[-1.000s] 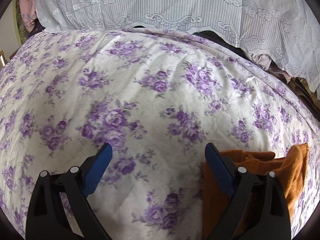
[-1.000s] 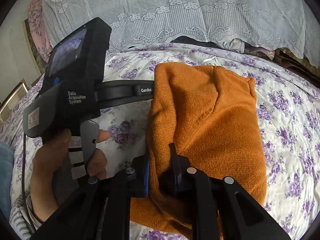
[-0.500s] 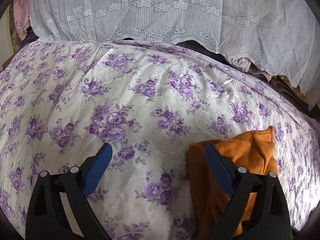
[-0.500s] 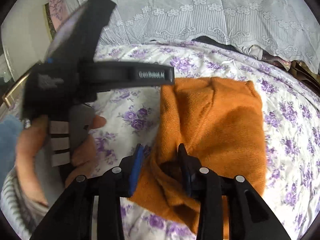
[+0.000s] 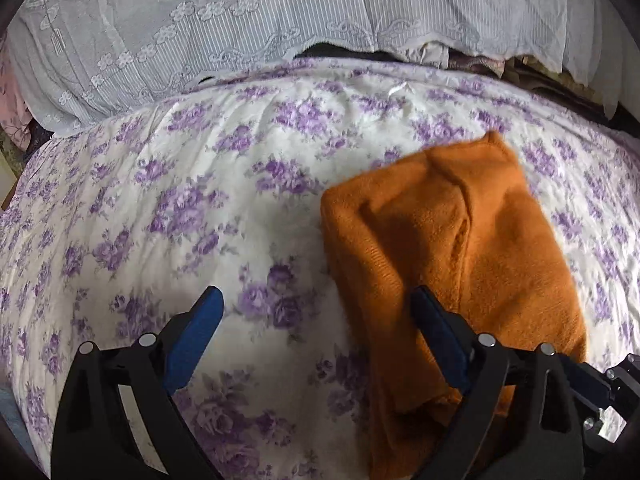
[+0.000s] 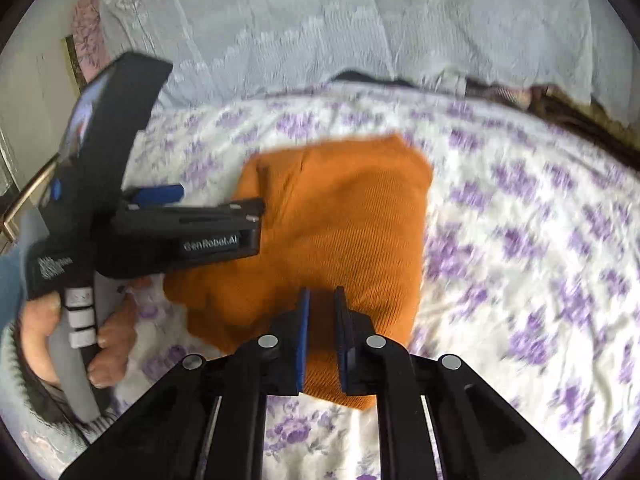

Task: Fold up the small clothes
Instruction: 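Lay the folded side down with the right tool and press it flat, then open the right tool and withdraw it from the folded orange cardigan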

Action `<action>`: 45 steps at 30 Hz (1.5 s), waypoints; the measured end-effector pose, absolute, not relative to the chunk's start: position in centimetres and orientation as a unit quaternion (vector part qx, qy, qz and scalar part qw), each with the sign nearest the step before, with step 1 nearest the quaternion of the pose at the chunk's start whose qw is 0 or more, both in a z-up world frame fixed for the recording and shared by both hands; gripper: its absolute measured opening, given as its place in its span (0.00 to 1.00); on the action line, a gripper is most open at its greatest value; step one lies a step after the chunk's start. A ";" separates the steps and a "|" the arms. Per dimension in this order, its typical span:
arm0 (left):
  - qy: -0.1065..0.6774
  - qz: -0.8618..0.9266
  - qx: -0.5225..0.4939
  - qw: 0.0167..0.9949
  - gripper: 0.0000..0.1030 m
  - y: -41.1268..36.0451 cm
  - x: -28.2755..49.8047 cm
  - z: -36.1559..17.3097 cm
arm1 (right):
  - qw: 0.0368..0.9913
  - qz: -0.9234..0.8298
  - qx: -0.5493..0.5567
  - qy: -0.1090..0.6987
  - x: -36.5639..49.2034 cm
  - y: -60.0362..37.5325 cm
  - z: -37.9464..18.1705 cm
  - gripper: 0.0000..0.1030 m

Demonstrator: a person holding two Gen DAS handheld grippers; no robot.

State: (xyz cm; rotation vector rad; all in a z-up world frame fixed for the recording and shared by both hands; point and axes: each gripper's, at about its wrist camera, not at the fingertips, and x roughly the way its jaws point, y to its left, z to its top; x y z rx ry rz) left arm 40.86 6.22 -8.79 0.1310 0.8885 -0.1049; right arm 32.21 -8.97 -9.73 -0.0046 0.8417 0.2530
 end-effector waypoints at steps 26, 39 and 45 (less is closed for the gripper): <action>0.359 -0.031 0.080 0.929 0.96 6.0 35.2 -8.5 | 0.925 0.136 0.031 0.354 40.0 -10.7 -5.5 0.10; 0.378 -0.016 0.113 0.919 0.96 5.2 35.9 -10.2 | 0.917 0.130 0.008 0.377 42.5 -9.3 -9.8 0.08; 0.377 -0.016 0.110 0.920 0.96 5.3 35.8 -10.0 | 0.915 0.132 0.043 0.378 41.6 -10.3 -8.9 0.08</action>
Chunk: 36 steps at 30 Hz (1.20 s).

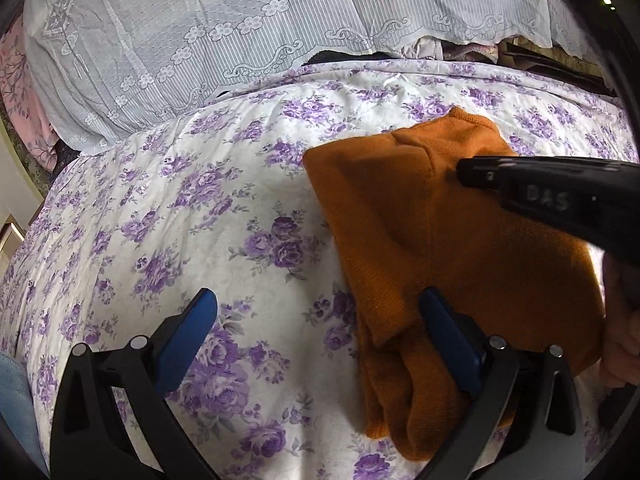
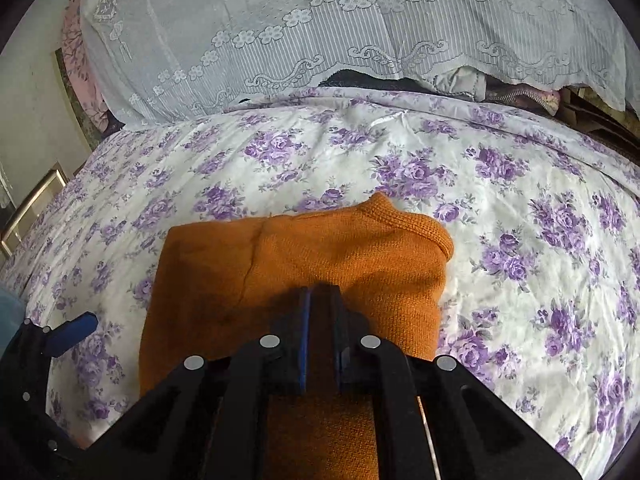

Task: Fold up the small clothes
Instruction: 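Open the right tool and withdraw it from the folded orange cardigan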

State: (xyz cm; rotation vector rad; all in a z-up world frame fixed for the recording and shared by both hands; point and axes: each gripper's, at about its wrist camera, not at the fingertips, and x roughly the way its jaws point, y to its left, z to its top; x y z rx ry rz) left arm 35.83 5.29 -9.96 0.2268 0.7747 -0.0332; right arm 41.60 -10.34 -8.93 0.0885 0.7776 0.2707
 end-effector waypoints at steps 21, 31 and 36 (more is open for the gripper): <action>0.386 -0.019 0.081 0.919 0.96 5.8 35.9 -10.1 | 0.925 0.111 0.060 0.359 32.8 -12.8 -10.1 0.11; 0.377 -0.012 0.086 0.922 0.96 5.6 35.5 -9.7 | 0.919 0.119 0.089 0.366 30.7 -14.1 -11.5 0.16; 0.388 -0.012 0.087 0.918 0.96 5.5 35.7 -10.1 | 0.920 0.121 0.088 0.363 30.6 -14.0 -11.6 0.16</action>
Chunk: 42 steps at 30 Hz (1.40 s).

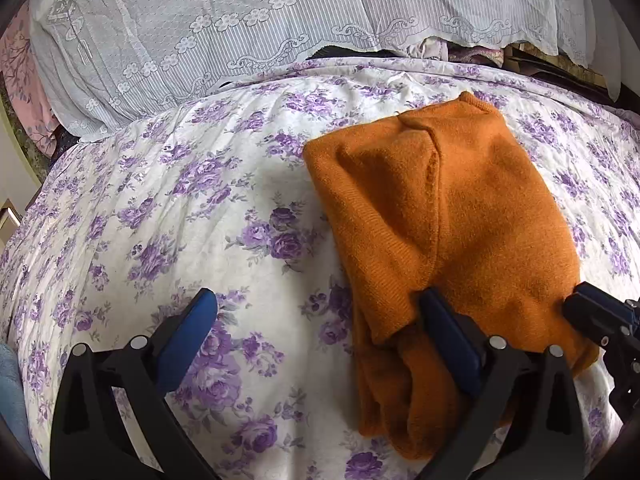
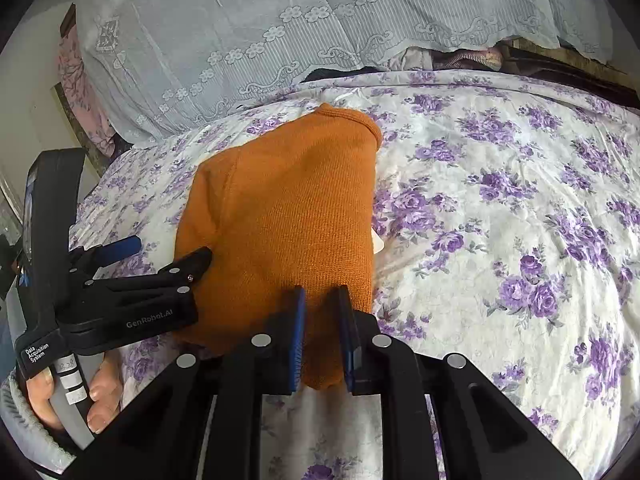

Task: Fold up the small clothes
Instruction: 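Open the right tool and withdraw it from the folded orange cardigan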

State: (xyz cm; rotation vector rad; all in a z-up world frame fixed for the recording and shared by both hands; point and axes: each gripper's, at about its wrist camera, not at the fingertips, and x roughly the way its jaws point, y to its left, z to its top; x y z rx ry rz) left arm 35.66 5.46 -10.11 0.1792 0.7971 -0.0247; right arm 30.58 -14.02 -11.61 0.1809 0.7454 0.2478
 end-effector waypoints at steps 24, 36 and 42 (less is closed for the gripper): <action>0.366 0.016 0.056 0.929 0.95 6.4 30.1 -9.5 | 0.918 0.138 0.136 0.346 26.5 -15.7 -11.6 0.32; 0.346 0.034 0.066 0.935 0.95 5.9 26.2 -8.2 | 0.926 0.144 0.131 0.325 22.8 -16.0 -10.4 0.39; 0.333 0.027 0.061 0.941 0.95 5.4 24.9 -7.0 | 0.939 0.141 0.115 0.293 21.1 -16.0 -8.2 0.44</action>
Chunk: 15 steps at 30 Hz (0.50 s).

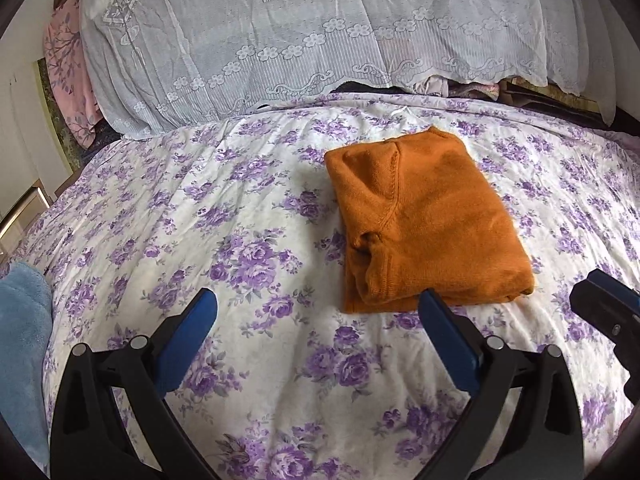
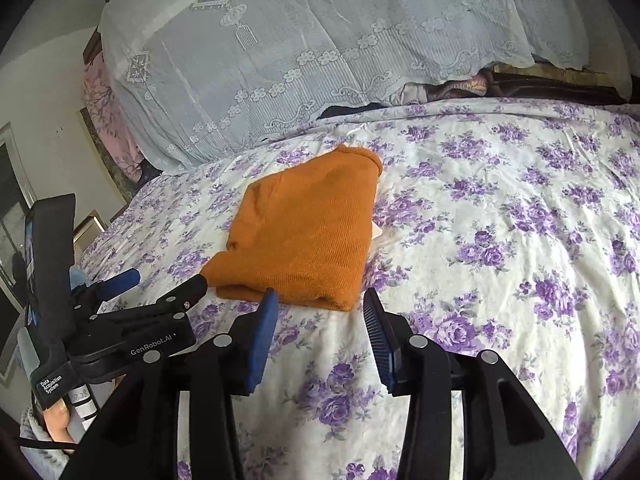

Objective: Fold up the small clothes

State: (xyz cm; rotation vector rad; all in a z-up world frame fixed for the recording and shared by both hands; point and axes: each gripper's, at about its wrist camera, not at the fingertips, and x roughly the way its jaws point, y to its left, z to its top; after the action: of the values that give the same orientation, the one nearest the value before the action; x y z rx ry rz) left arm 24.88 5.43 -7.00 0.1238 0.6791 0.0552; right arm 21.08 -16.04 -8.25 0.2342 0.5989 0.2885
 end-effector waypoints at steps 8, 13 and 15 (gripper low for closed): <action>0.321 0.022 0.052 0.945 0.95 5.3 24.3 -5.8 | 0.945 0.142 0.122 0.270 20.3 -16.6 -6.6 0.49; 0.314 0.021 0.050 0.948 0.95 5.3 23.7 -5.0 | 0.945 0.145 0.121 0.266 19.9 -16.3 -6.2 0.56; 0.311 0.023 0.049 0.949 0.95 5.4 23.7 -4.6 | 0.946 0.147 0.122 0.263 19.8 -16.3 -6.0 0.57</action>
State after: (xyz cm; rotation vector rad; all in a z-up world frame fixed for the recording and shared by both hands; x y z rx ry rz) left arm 23.67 5.44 -4.60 0.0996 0.6330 0.0461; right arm 19.84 -16.32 -6.01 0.2494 0.5355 0.2990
